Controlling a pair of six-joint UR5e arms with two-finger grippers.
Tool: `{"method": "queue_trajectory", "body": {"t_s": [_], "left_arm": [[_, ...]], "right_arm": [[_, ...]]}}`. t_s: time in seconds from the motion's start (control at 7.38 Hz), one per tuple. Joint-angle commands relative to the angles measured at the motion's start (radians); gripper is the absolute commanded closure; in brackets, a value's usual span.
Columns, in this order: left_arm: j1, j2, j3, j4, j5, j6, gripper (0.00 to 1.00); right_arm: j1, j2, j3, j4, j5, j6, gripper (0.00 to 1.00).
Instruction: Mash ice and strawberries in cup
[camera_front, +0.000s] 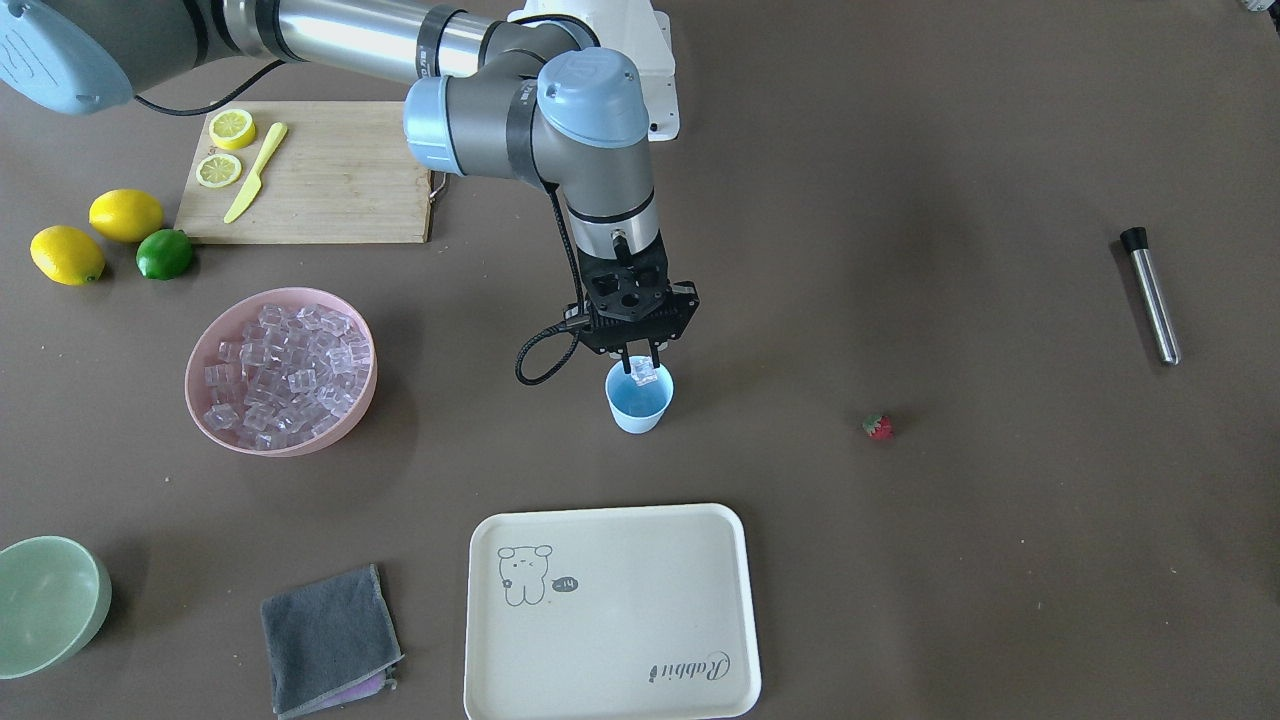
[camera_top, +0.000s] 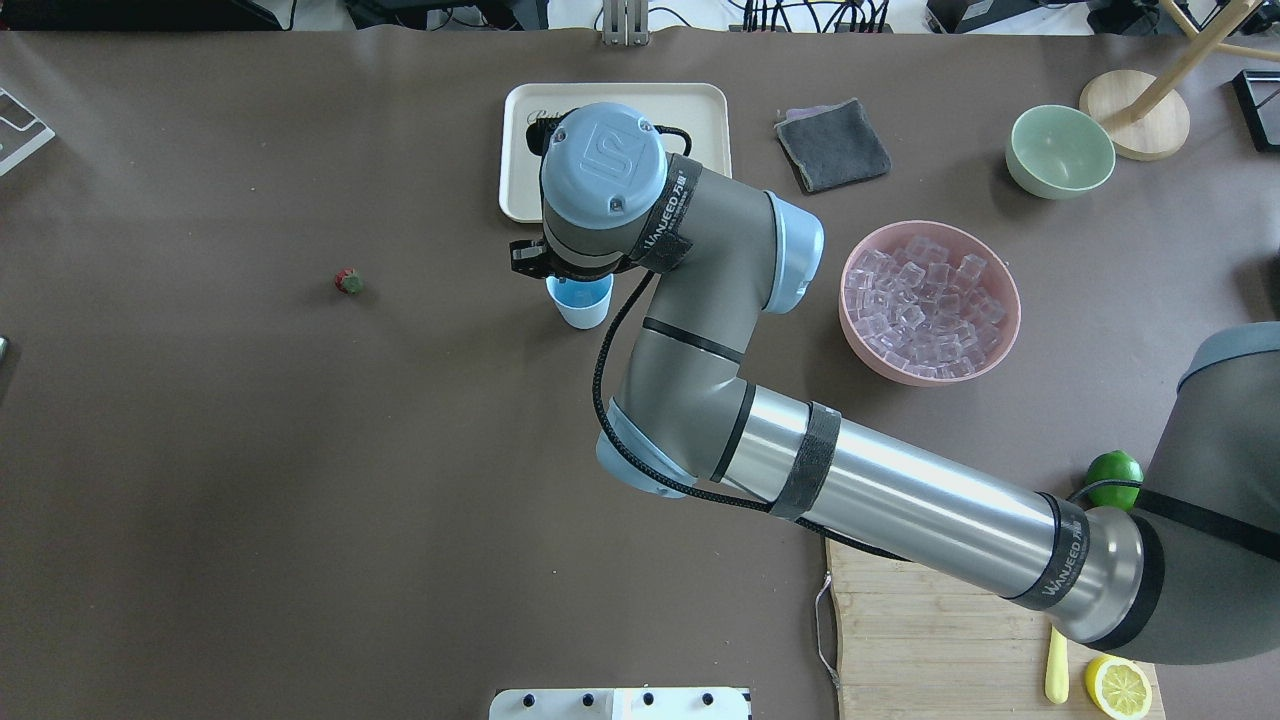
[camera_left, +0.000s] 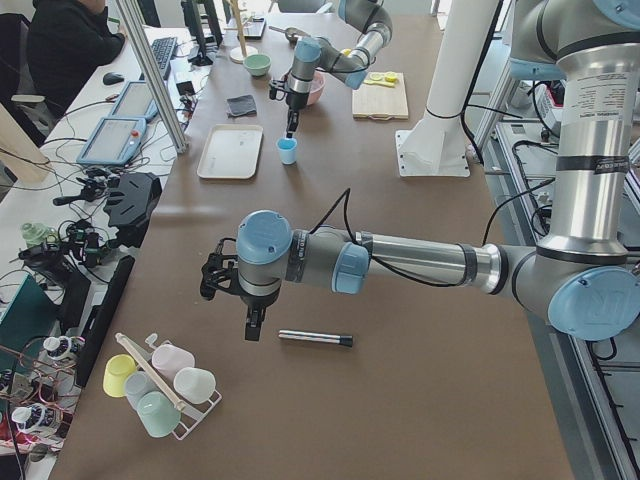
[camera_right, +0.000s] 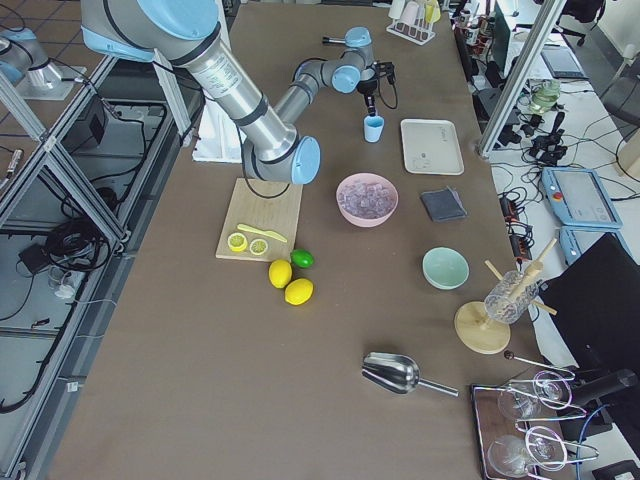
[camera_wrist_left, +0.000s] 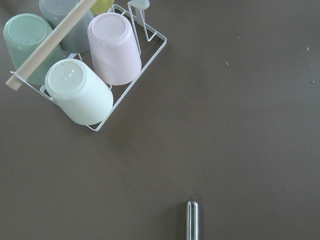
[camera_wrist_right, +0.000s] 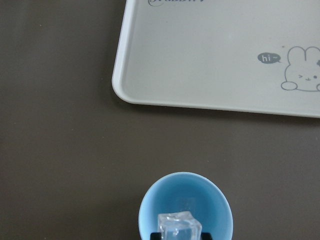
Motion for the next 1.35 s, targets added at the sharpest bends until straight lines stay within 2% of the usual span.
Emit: {"method": "queue_trajectory", "body": {"t_s": [0.0,0.27,0.41,0.68,0.81,1.08,1.22], "left_arm": [[0.000,0.000,0.004,0.000,0.001,0.000,0.02],[0.000,-0.001,0.006,0.000,0.001,-0.002,0.02],[0.000,-0.001,0.006,0.000,0.001,-0.002,0.02],[0.000,0.000,0.006,0.000,0.001,-0.002,0.02],[0.000,0.000,0.006,0.000,0.001,-0.002,0.02],[0.000,0.000,0.006,0.000,0.001,-0.002,0.02],[0.000,0.000,0.004,0.000,0.000,-0.002,0.02]], "right_arm": [[-0.003,-0.002,-0.006,0.009,-0.003,-0.007,0.01],[0.004,-0.047,0.029,-0.003,0.015,-0.027,0.00],[0.038,-0.119,0.122,-0.054,0.052,-0.056,0.00],[0.116,-0.266,0.351,-0.240,0.101,-0.153,0.00],[0.154,-0.314,0.388,-0.288,0.095,-0.178,0.00],[0.237,-0.466,0.445,-0.297,0.082,-0.274,0.01],[0.257,-0.503,0.464,-0.299,0.075,-0.282,0.02]]}}
